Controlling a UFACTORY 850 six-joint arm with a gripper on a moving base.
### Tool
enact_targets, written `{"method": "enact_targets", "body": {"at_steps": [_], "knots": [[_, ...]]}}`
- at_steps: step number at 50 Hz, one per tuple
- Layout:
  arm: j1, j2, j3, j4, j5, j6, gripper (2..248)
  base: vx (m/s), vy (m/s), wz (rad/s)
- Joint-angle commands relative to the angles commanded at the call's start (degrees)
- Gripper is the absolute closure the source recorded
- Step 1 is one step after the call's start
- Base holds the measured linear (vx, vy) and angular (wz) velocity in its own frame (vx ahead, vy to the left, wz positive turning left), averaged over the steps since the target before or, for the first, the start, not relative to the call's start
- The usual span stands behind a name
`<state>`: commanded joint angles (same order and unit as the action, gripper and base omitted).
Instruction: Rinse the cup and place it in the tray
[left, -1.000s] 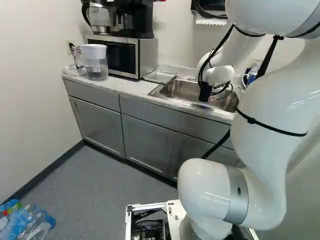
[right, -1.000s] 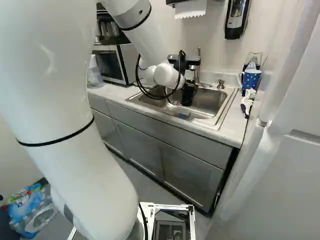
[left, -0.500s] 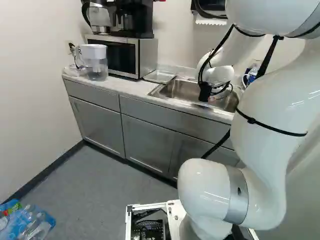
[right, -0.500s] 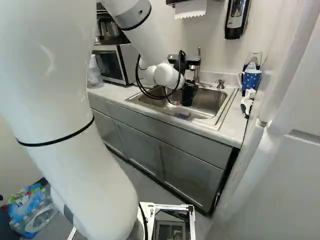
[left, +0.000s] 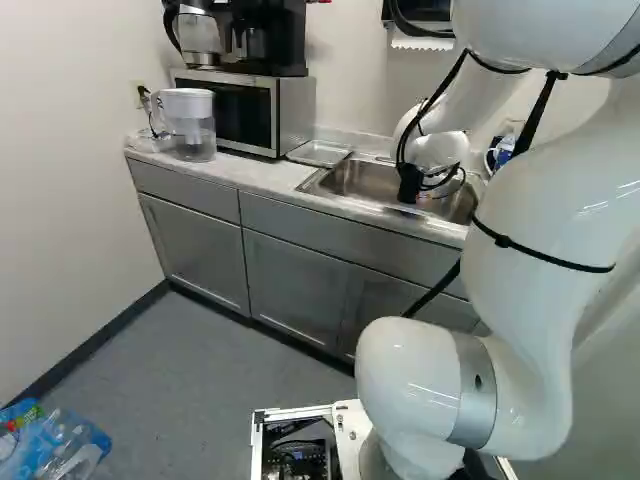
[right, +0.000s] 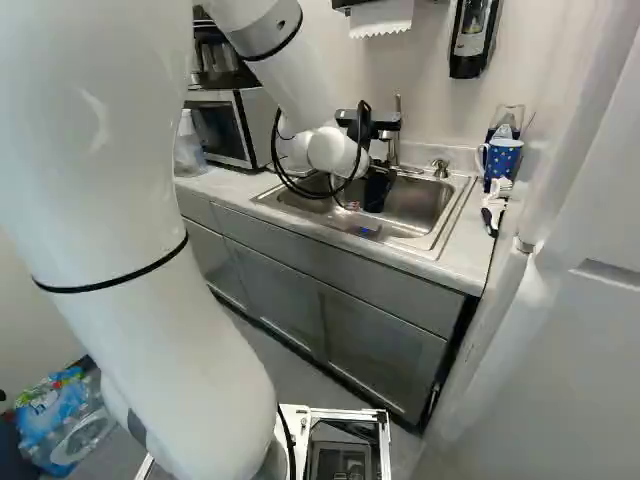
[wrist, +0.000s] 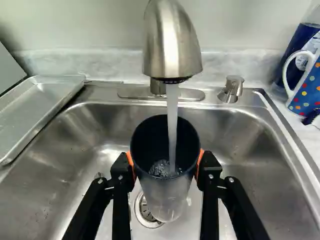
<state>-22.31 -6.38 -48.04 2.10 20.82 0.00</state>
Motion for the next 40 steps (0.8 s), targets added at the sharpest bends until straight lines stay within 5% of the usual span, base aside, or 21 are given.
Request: {"method": "enact_targets", "body": {"at_steps": [40], "knots": [[0.0, 0.0, 0.0, 0.0, 0.0, 0.0, 125, 0.000, 0.000, 0.000]]}}
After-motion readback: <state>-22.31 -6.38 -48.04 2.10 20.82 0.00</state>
